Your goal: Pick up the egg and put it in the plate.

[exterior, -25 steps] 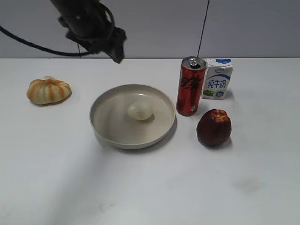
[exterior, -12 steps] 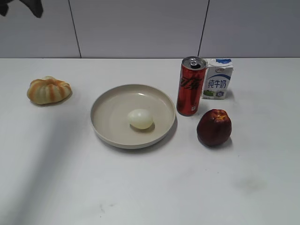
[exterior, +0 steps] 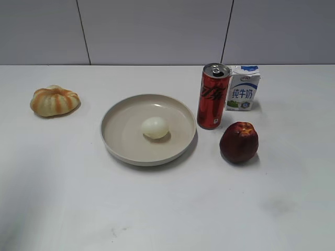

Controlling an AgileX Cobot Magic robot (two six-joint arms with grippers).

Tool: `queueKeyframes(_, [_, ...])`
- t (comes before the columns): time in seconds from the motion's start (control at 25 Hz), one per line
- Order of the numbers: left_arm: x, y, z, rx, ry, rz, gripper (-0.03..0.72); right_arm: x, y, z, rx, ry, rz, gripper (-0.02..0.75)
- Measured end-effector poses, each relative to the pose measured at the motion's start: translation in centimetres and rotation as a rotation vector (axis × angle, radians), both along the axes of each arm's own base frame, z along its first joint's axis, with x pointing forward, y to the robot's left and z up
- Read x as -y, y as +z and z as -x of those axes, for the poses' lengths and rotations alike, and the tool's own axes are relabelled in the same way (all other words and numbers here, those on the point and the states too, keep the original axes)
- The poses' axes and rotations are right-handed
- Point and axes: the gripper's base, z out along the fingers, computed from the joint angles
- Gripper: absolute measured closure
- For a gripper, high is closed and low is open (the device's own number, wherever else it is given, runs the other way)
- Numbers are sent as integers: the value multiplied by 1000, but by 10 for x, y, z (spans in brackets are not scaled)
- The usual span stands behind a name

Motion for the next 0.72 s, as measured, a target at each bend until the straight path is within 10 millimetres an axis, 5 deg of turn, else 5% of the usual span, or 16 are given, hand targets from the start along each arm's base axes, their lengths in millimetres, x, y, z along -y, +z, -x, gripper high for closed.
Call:
queueKeyframes(0.4, [-14,-51,122,85,3,8,115,0,0,0,0,0,0,290])
queueKeyframes(0.72, [-22,-72,185,325,6,35,140,0,0,0,0,0,0,290])
